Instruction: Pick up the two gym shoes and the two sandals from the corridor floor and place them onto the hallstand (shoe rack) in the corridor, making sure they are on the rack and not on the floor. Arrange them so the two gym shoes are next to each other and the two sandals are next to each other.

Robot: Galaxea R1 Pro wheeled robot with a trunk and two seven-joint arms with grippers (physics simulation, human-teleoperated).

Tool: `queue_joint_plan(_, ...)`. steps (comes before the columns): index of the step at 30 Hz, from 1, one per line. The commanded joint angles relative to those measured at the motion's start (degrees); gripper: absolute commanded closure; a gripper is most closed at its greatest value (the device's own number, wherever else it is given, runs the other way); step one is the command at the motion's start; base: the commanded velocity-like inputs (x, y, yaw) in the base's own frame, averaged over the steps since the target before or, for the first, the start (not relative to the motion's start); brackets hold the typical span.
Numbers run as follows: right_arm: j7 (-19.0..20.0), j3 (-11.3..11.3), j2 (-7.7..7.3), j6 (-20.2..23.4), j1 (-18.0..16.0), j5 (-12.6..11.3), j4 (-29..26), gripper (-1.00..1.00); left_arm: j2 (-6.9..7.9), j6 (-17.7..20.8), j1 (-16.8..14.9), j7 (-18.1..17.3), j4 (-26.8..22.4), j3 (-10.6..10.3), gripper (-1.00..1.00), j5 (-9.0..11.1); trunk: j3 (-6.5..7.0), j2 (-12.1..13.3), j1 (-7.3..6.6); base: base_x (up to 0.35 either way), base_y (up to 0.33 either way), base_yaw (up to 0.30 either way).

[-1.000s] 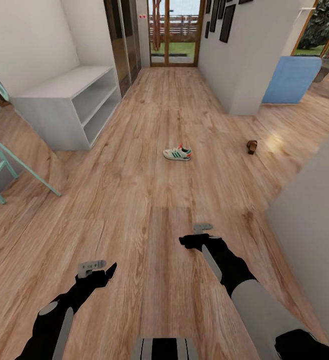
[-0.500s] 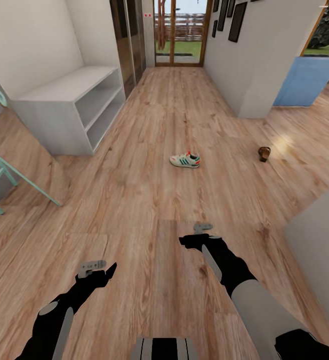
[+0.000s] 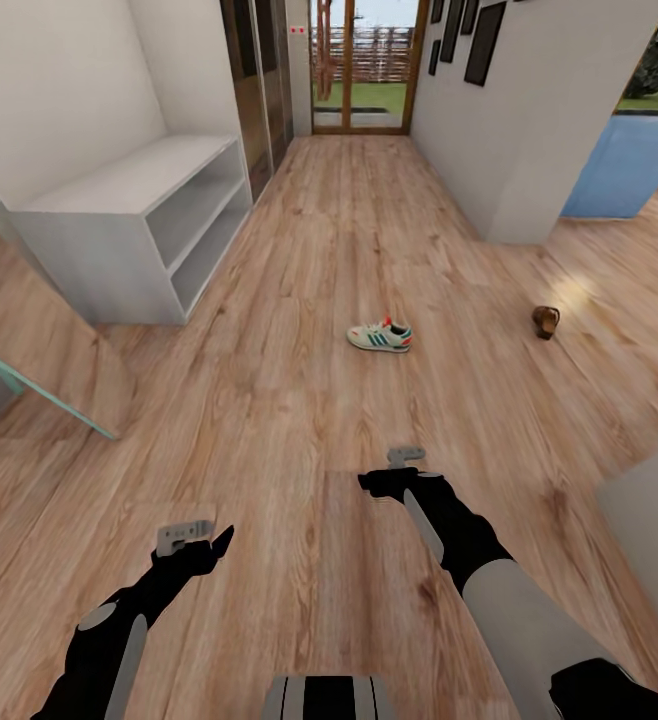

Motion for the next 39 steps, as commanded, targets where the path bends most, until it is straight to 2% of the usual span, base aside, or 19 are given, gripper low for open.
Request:
queue_joint_plan(1,0.0,-0.01,0.0,0.0,0.0,0.01,0.0,-1.0,0.01,0.0,0.0,-0.01,-0.01,0.0,-1.0,0.0,0.0,0.0,0.0,0.324,0.089,0.0)
queue_joint_plan(11,0.0,0.01,0.0,0.0,0.0,0.0,0.0,-1.0,-0.03,0.0,0.0,-0.02,-0.02,-0.08,-1.0,0.0,0.0,0.0,0.0,0.324,0.103,0.0)
queue_joint_plan(39,0.0,0.0,0.0,0.0,0.0,0.01,0.0,-1.0,0.0,0.0,0.0,-0.02,-0.02,-0.17,-1.0,0.0,0.0,0.0,0.0,0.327,0.021,0.0)
